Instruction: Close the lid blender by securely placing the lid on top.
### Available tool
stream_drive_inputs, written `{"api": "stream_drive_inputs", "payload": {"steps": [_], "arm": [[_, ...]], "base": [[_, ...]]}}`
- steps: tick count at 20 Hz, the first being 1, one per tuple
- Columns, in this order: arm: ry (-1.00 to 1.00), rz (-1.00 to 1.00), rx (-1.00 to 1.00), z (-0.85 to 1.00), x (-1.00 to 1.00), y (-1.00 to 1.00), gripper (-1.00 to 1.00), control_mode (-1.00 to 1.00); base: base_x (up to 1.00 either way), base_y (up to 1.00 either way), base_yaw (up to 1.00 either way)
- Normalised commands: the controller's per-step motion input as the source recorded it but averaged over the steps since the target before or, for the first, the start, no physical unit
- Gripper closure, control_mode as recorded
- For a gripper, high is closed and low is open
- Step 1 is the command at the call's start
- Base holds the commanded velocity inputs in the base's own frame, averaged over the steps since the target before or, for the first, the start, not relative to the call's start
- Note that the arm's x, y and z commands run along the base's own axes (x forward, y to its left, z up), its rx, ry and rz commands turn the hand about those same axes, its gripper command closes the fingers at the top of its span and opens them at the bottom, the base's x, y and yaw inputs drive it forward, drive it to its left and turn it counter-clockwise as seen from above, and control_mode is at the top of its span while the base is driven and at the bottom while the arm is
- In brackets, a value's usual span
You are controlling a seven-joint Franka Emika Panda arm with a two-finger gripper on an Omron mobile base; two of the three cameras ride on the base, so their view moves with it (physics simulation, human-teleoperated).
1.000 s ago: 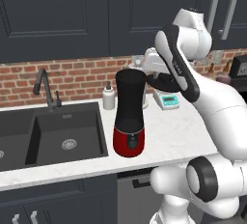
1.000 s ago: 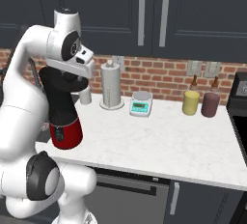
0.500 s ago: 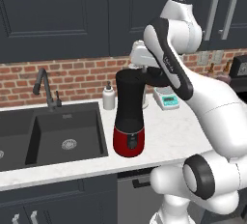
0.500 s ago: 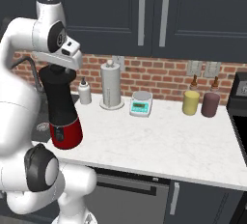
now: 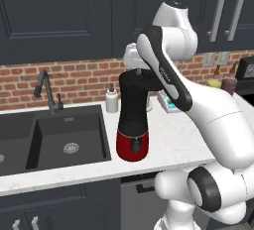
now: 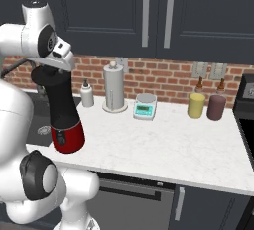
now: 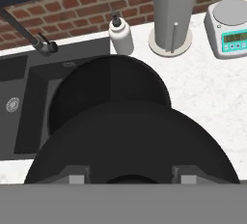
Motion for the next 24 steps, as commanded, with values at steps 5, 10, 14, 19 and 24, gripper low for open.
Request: {"api": "stream_drive_inputs", "payload": {"steps": [5,10,14,19,24], "arm": [[-0.06,0.00,0.00,-0.15,0.04,0.06,1.00,-1.00],[-0.02,0.00,0.00,-0.16,0.15,0.06,1.00,-1.00],[-0.02,0.00,0.00,-0.08,0.23,0.05,1.00,-1.00],[-0.05,0.00,0.00,0.00,0.23,0.10,1.00,-1.00],[-0.08,0.00,-0.02,-0.01,0.21,0.12,1.00,-1.00]], "base": [[0.00,0.00,0.00],[0.00,0.00,0.00],[0.00,0.00,0.00],[0.00,0.00,0.00],[0.00,0.00,0.00]]}}
